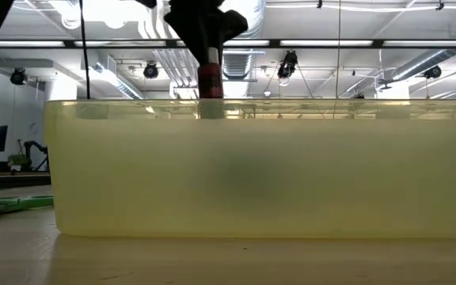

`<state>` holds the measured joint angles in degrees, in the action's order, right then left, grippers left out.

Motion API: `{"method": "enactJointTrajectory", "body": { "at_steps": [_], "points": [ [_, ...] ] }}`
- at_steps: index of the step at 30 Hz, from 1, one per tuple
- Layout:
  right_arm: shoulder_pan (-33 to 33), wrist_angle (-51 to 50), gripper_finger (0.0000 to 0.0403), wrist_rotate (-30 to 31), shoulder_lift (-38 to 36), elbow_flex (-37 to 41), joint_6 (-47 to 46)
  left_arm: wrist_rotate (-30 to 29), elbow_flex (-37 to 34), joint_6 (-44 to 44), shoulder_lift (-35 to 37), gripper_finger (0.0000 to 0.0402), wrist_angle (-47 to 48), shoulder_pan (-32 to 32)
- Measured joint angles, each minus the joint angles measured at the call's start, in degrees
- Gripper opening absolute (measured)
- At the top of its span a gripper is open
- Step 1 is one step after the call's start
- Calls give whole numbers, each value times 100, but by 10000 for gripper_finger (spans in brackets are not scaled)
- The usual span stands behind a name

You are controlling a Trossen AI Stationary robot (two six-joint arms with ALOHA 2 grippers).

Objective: Pick & Place Paint Supplies
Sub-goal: Put the red paint bottle into the blue bin

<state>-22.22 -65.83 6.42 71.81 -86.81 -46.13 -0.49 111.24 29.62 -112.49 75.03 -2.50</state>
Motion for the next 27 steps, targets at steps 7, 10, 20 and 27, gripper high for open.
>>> {"method": "enactJointTrajectory", "body": {
  "at_steps": [7, 10, 20, 27],
  "points": [
    [-239, 271, 270, 308, -683, 722, -428, -19, 135, -88, -286, 121, -74, 211],
    [-241, 521, 270, 323, -871, 989, -445, 69, 135, -110, -355, 121, -100, 282],
    [-242, 813, 270, 321, -1180, 1304, -380, 199, 129, -103, -650, 121, -156, 316],
    [-242, 813, 270, 322, -1185, 1207, -301, 262, 36, 1, -658, 121, -323, 434]
  ]
}}
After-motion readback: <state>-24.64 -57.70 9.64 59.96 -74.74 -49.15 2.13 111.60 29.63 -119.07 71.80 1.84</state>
